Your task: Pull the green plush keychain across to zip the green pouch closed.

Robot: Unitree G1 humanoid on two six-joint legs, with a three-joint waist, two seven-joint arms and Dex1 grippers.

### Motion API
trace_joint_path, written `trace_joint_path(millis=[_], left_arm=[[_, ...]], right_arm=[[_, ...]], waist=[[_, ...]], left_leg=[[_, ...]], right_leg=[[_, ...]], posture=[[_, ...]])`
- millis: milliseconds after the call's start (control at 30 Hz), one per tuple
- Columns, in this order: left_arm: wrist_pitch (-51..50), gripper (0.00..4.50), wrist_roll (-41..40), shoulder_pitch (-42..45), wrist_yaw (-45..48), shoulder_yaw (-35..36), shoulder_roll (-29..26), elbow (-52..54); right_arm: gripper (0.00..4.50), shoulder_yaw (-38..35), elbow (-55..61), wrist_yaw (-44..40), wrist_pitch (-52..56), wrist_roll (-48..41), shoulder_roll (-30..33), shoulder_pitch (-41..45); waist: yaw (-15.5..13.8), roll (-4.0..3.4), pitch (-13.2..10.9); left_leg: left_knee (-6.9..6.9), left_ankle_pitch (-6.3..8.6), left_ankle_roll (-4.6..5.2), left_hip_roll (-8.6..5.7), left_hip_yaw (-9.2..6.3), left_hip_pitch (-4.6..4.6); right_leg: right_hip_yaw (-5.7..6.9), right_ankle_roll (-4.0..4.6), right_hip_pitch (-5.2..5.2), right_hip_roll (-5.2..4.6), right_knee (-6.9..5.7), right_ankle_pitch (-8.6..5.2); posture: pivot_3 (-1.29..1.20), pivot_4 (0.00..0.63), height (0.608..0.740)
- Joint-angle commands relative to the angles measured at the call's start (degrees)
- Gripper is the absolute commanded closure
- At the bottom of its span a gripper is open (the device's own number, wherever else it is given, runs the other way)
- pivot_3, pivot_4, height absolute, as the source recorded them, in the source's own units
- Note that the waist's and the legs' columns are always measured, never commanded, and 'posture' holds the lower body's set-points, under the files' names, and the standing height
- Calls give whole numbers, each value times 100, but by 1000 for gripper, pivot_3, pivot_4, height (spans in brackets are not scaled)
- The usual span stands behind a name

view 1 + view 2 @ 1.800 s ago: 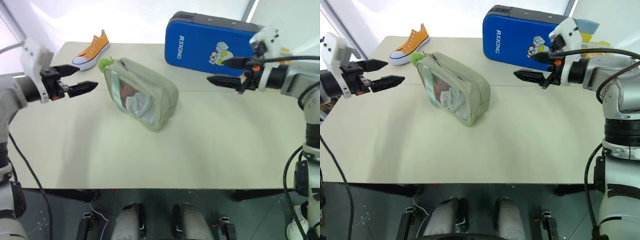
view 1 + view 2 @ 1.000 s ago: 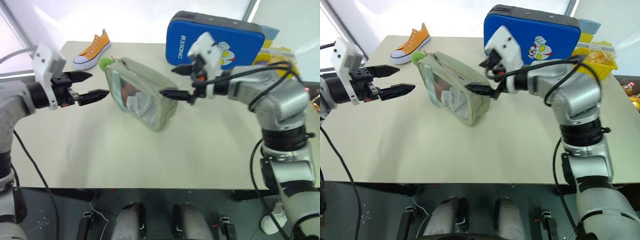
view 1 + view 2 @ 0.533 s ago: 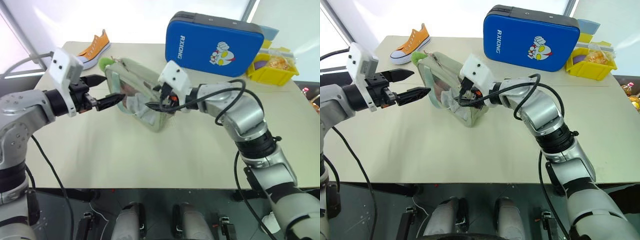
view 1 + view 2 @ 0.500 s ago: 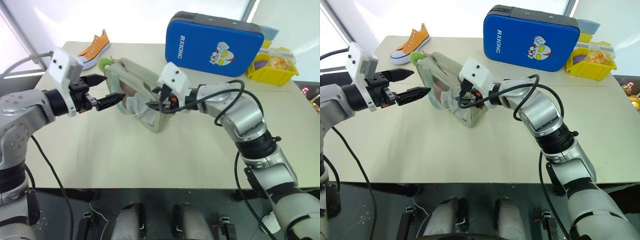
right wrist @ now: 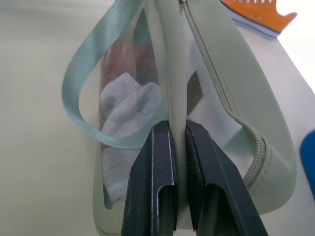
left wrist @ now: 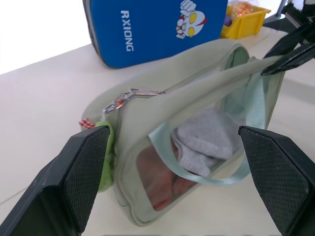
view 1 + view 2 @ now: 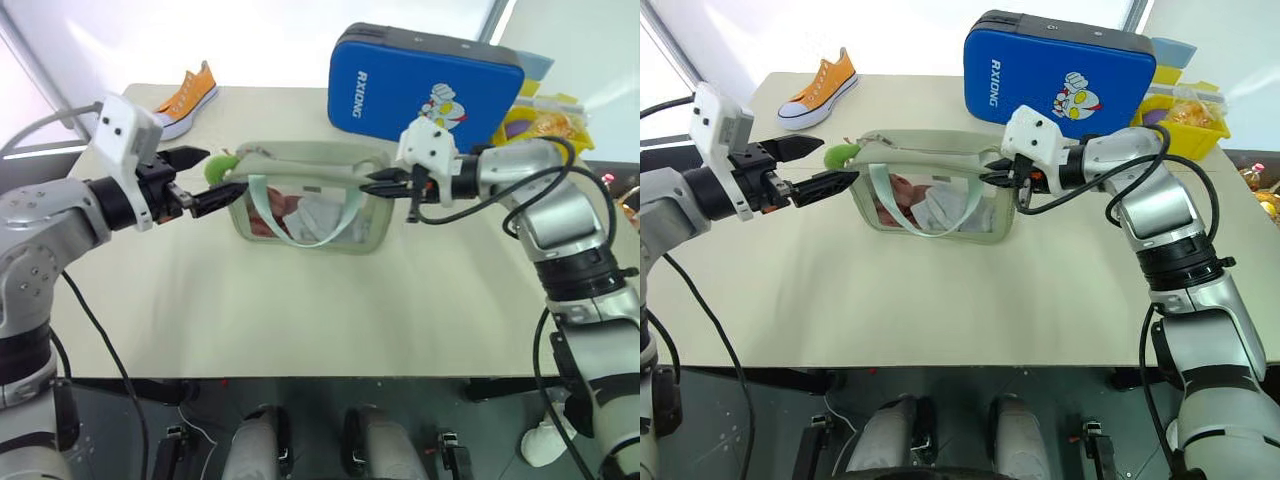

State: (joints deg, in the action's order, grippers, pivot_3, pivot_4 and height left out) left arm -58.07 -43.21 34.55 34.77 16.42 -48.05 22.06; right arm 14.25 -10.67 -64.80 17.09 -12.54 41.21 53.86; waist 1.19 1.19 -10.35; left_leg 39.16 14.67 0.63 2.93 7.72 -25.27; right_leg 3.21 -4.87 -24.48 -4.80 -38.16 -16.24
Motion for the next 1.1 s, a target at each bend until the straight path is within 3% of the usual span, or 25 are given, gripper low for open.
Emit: trace_joint_path(millis=[33, 167, 400, 833, 933, 1067, 1100], left_arm=[[91, 0, -22, 130, -30, 54, -36, 57], [60, 0, -36, 135, -22, 91, -89, 32], [22, 0, -74, 123, -61, 93, -99, 43], [61, 0, -55, -23, -110, 57, -74, 84], [140, 0, 29, -27, -97, 19, -90, -45], [356, 0, 259, -165, -84, 8, -47, -399], [404, 0, 296, -192, -82, 12, -20, -485]], right_arm=[[3333, -165, -101, -311, -155, -52, -14, -40], [1461, -301, 124, -427, -47, 8, 192, 29], [1461, -643, 648, -254, 1000, -383, 47, 556], [1461, -198, 800, 156, 718, 348, -195, -232], [2331, -233, 823, 175, 760, 309, -244, -237], [4371, -222, 899, 151, 755, 282, -272, -257], [4453, -213, 919, 140, 755, 279, -277, -264]], waist=[[-9, 0, 0], [-30, 0, 0], [-30, -2, -1], [-41, 6, 4], [-41, 6, 4], [-41, 6, 4], [-40, 6, 4]], left_leg=[[0, -1, -2, 1, -1, 0], [1, -2, -3, 1, -1, -1], [2, -2, -3, 1, -2, -1], [2, -2, -3, -2, -3, -1], [2, -2, -3, -2, -3, -1], [2, -2, -3, -2, -3, 0], [2, -2, -3, -2, -2, 0]], right_leg=[[0, 0, 0, 2, 0, 0], [-1, 0, 0, 1, -1, 0], [-1, 0, 0, -1, -2, 0], [0, 1, 2, -3, -2, 0], [0, 1, 2, -2, -2, 0], [0, 1, 2, -1, -3, 0], [0, 1, 3, -1, -3, 0]], posture=[[0, 150, 740], [0, 150, 740], [0, 150, 740], [0, 150, 740], [0, 150, 740], [0, 150, 740], [0, 150, 740]])
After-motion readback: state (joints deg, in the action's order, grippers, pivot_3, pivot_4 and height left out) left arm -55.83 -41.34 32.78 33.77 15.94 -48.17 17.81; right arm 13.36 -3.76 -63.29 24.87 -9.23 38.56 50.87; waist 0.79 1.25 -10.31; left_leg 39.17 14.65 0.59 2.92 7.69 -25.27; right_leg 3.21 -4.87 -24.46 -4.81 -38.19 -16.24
